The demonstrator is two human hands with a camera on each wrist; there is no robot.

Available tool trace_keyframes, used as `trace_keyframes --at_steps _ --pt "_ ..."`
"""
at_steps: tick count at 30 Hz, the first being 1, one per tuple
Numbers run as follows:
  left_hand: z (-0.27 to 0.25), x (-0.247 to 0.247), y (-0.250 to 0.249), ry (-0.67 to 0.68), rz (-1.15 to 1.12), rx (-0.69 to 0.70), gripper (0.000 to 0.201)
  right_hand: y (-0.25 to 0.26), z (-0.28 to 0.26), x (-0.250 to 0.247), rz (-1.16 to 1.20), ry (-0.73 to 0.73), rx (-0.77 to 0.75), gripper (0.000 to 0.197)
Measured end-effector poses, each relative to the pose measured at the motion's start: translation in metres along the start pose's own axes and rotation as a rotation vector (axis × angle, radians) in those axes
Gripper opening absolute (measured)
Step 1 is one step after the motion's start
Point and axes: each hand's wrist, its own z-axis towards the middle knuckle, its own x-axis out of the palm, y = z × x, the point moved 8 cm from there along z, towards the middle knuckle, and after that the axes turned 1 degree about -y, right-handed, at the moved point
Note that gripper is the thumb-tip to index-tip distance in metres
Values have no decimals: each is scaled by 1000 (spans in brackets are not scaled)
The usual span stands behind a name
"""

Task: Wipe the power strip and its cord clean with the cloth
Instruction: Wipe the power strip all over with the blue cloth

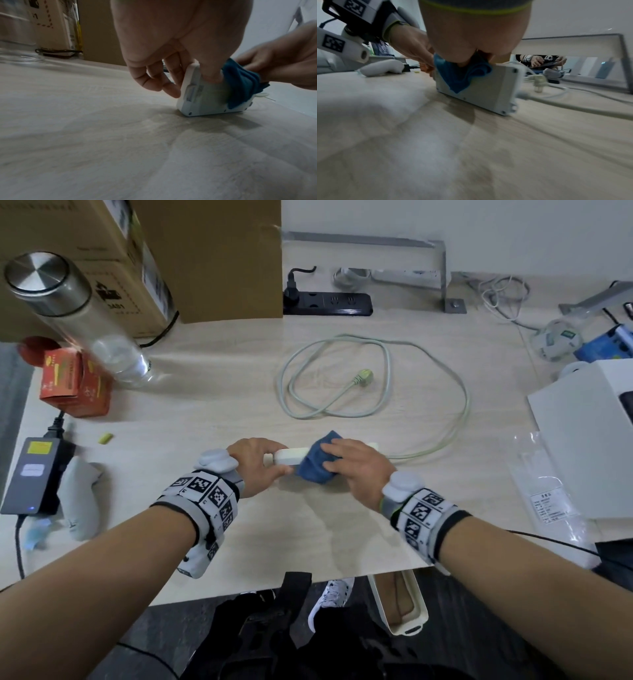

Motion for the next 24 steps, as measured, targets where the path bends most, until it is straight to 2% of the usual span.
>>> trace_keyframes --at_steps 2,4,7,8,11,14,18,20,21,24 --pt "0 -1 -1 -11 22 7 29 -20 -16 -10 -62 52 48 27" --pt "0 -3 -1 -12 32 9 30 -39 -27 -22 -75 56 157 39" --pt "0 -1 -2 1 40 18 31 -58 -32 -36 -112 106 360 37" --pt "0 -1 -2 2 40 21 32 -60 -30 -35 -130 149 378 39" --pt "2 0 -2 5 37 17 32 -37 -15 -24 -179 205 229 30" --pt "3 2 -1 19 28 4 31 -14 14 1 -161 277 160 35" --pt "2 2 -4 50 32 17 12 26 50 46 -39 362 115 17" --pt "2 0 -6 44 77 27 5 32 56 50 -38 385 140 36" --pt "1 -1 -6 40 81 32 6 34 57 45 -34 369 138 39" --pt "-4 -1 -7 3 32 51 15 37 47 11 -137 197 -19 36"
